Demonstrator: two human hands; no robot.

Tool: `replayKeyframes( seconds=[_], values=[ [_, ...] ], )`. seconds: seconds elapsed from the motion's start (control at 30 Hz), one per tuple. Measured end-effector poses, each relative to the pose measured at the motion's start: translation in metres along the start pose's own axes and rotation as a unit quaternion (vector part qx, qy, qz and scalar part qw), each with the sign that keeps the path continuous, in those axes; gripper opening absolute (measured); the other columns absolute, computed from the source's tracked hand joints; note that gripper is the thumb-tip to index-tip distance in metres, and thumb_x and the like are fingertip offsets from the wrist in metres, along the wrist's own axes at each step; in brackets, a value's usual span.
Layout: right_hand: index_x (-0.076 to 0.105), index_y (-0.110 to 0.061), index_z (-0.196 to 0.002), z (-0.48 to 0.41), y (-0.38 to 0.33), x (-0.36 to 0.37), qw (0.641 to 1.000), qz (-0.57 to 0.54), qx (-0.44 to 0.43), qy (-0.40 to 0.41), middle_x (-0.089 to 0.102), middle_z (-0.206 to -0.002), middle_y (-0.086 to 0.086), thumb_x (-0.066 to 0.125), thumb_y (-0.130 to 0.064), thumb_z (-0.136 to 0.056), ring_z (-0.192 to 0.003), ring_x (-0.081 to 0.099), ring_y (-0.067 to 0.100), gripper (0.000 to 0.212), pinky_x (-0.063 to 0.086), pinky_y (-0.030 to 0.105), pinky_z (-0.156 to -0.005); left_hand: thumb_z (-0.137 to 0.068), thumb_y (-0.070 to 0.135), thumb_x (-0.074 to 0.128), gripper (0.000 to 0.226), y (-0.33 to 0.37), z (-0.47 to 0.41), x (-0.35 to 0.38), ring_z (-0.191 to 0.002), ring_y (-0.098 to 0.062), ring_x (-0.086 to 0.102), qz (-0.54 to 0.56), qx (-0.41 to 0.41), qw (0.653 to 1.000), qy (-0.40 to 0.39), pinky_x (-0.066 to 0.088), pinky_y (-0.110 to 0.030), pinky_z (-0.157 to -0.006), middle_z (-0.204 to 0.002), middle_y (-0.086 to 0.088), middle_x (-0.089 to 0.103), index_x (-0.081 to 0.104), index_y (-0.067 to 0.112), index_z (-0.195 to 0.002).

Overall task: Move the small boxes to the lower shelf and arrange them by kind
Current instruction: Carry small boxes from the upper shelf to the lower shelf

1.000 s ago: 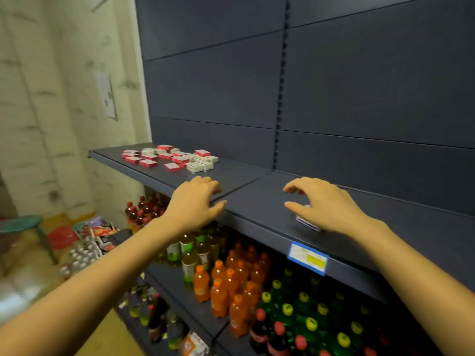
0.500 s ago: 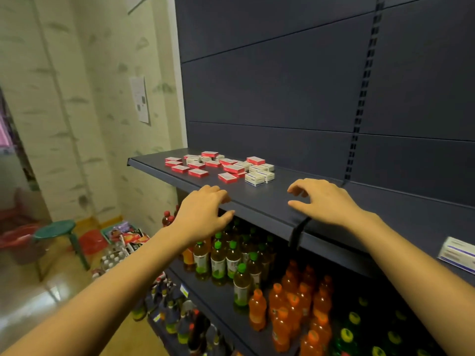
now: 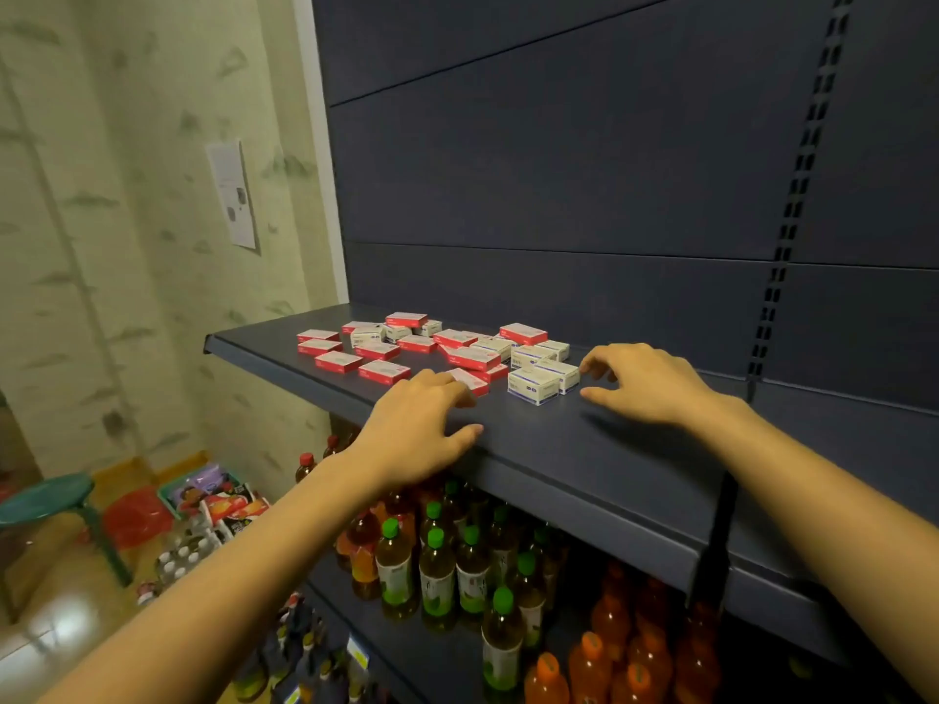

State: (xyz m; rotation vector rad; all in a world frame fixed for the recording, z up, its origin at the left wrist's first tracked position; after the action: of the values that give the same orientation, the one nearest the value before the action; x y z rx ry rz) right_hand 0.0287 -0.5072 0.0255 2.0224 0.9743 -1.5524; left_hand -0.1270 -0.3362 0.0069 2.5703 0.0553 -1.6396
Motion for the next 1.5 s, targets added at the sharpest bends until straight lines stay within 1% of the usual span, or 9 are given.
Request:
replayKeyframes(
  seconds=[0.3, 0.43, 0.5, 0.63, 0.77, 0.93, 1.13, 1.33, 1.5],
  values=[
    [0.052, -0.029, -0.120, -0.053, 0.025, 0.011, 0.998, 0.038, 0.041, -0.010, 0.057, -0.123, -0.008, 0.053, -0.044, -0.088, -0.110, 0.054, 0.014, 0.035, 0.044, 0.032, -0.083, -0.086, 0.042, 0.056, 0.042, -0.026, -0.091, 0.038, -0.116, -0.016, 0.048, 0.042, 0.077, 0.995, -0.048, 0.039, -0.032, -0.098, -0.126, -0.001, 0.057, 0.055, 0.019, -0.121],
    [0.051, -0.030, -0.120, -0.056, 0.031, 0.014, 0.997, 0.053, 0.054, -0.022, 0.057, -0.123, -0.010, 0.052, -0.044, -0.089, -0.110, 0.054, 0.013, 0.035, 0.044, 0.032, -0.083, -0.082, 0.039, 0.063, 0.058, -0.028, -0.121, 0.053, -0.126, -0.014, 0.041, 0.108, 0.106, 0.980, -0.129, 0.033, -0.029, -0.105, -0.140, 0.000, 0.046, 0.044, 0.020, -0.133],
    [0.050, -0.031, -0.120, -0.055, 0.032, 0.014, 0.997, 0.056, 0.057, -0.023, 0.056, -0.122, -0.012, 0.052, -0.044, -0.089, -0.111, 0.053, 0.012, 0.034, 0.042, 0.031, -0.083, -0.080, 0.035, 0.067, 0.062, -0.028, -0.133, 0.059, -0.126, -0.014, 0.041, 0.144, 0.113, 0.969, -0.164, 0.032, -0.023, -0.101, -0.141, 0.000, 0.044, 0.043, 0.018, -0.134],
    [0.050, -0.033, -0.120, -0.054, 0.029, 0.011, 0.996, 0.060, 0.068, -0.025, 0.055, -0.121, -0.014, 0.051, -0.045, -0.089, -0.110, 0.052, 0.010, 0.034, 0.043, 0.031, -0.085, -0.074, 0.033, 0.074, 0.058, -0.029, -0.152, 0.068, -0.106, -0.013, 0.053, 0.186, 0.130, 0.957, -0.179, 0.039, -0.020, -0.085, -0.126, 0.000, 0.056, 0.053, 0.016, -0.125],
    [0.050, -0.033, -0.120, -0.057, 0.021, 0.006, 0.994, 0.051, 0.093, -0.027, 0.055, -0.121, -0.014, 0.053, -0.044, -0.088, -0.110, 0.052, 0.010, 0.034, 0.045, 0.033, -0.088, -0.068, 0.034, 0.078, 0.048, -0.038, -0.163, 0.070, -0.083, -0.007, 0.054, 0.181, 0.173, 0.954, -0.163, 0.036, -0.007, -0.062, -0.106, 0.004, 0.065, 0.063, 0.015, -0.109],
    [0.050, -0.031, -0.123, -0.065, 0.007, 0.011, 0.990, 0.038, 0.133, -0.040, 0.055, -0.124, -0.012, 0.056, -0.047, -0.085, -0.110, 0.052, 0.010, 0.042, 0.045, 0.033, -0.090, -0.060, 0.040, 0.082, 0.040, -0.047, -0.166, 0.067, -0.065, -0.001, 0.051, 0.213, 0.211, 0.942, -0.152, 0.040, -0.006, -0.057, -0.075, 0.015, 0.056, 0.060, 0.022, -0.089],
    [0.047, -0.028, -0.127, -0.070, -0.005, 0.032, 0.981, 0.028, 0.185, -0.059, 0.053, -0.128, -0.009, 0.059, -0.057, -0.079, -0.114, 0.051, 0.012, 0.057, 0.043, 0.032, -0.088, -0.057, 0.048, 0.081, 0.040, -0.077, -0.174, 0.048, -0.079, -0.009, 0.060, 0.237, 0.227, 0.939, -0.099, 0.046, -0.021, -0.069, -0.082, 0.010, 0.064, 0.061, 0.029, -0.085],
    [0.050, -0.027, -0.116, -0.070, -0.015, 0.052, 0.971, 0.046, 0.235, -0.027, 0.058, -0.120, -0.007, 0.057, -0.054, -0.082, -0.100, 0.054, 0.015, 0.044, 0.039, 0.029, -0.073, -0.059, 0.040, 0.082, 0.040, -0.103, -0.177, 0.043, -0.080, -0.006, 0.057, 0.281, 0.211, 0.934, -0.069, 0.045, -0.016, -0.067, -0.080, 0.018, 0.057, 0.059, 0.026, -0.088],
    [0.051, -0.028, -0.109, -0.043, -0.017, 0.045, 0.960, 0.016, 0.277, 0.026, 0.059, -0.114, -0.010, 0.062, -0.052, -0.079, -0.098, 0.056, 0.013, 0.039, 0.041, 0.029, -0.072, -0.058, 0.035, 0.084, 0.037, -0.101, -0.178, 0.049, -0.081, -0.009, 0.060, 0.324, 0.229, 0.915, -0.073, 0.049, -0.026, -0.073, -0.086, 0.012, 0.064, 0.061, 0.026, -0.087]
  ],
)
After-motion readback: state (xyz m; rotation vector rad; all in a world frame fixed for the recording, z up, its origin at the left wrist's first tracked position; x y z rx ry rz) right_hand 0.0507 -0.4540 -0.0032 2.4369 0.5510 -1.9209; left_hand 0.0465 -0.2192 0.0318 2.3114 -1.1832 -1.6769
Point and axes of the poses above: each hand's wrist, its own z-axis away from the middle knuckle, its own x-axis out of the palm, y = z × x, the point moved 3 cm from there along -z, towards the middle knuckle
